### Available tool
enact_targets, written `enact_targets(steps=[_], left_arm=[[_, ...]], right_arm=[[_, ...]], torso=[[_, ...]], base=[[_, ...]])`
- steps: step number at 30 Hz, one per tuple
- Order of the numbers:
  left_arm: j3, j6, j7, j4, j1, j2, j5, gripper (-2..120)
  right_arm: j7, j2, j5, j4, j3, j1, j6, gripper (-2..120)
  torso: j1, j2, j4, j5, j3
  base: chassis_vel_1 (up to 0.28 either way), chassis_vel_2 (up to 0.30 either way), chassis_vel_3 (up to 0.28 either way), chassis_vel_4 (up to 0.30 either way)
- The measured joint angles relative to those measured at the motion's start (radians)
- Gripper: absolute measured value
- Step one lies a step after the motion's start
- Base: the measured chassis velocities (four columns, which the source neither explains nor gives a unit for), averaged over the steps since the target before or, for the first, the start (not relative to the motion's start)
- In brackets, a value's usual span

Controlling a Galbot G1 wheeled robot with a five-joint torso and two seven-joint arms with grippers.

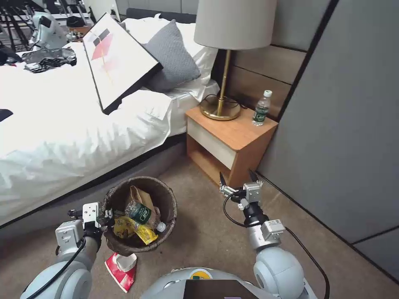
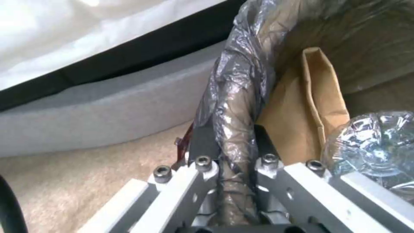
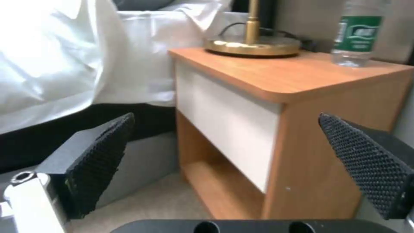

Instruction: Pick up the trash bin, then pick up the garbage from the floor and place it into the trash bin.

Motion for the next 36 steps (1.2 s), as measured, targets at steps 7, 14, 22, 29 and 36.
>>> enact_targets(steps=[7, 14, 22, 29, 36], left_arm=[[-0.002, -0.001, 0.000, 0.000, -0.003, 0.000, 0.000, 3], [-0.003, -0.001, -0.001, 0.000, -0.006, 0.000, 0.000, 3], [-0.005, -0.001, -0.001, 0.000, -0.008, 0.001, -0.002, 3], [-0.006, -0.001, -0.002, 0.000, -0.009, 0.001, -0.002, 3], [-0.006, -0.001, -0.002, 0.000, -0.010, 0.000, -0.003, 3]], right_arm=[[0.000, 0.000, -0.001, -0.003, -0.005, 0.000, 0.000, 100], [0.000, 0.000, -0.002, -0.007, -0.008, 0.000, 0.000, 100], [0.000, 0.000, -0.002, -0.013, -0.013, 0.006, -0.001, 100], [0.000, 0.000, -0.001, -0.017, -0.013, 0.011, -0.002, 100], [0.000, -0.001, 0.000, -0.020, -0.013, 0.015, -0.003, 100]], torso=[[0.000, 0.000, -0.0002, 0.0000, 0.000], [0.000, 0.000, -0.0001, 0.0000, 0.000], [0.000, 0.000, -0.0001, 0.0000, 0.000], [0.000, 0.000, 0.0000, 0.0001, 0.000], [0.000, 0.000, -0.0001, 0.0001, 0.000]], base=[[0.054, 0.053, 0.057, 0.052], [0.061, 0.055, 0.063, 0.066], [0.050, 0.056, 0.052, 0.052], [0.055, 0.054, 0.057, 0.059], [0.052, 0.054, 0.058, 0.047]])
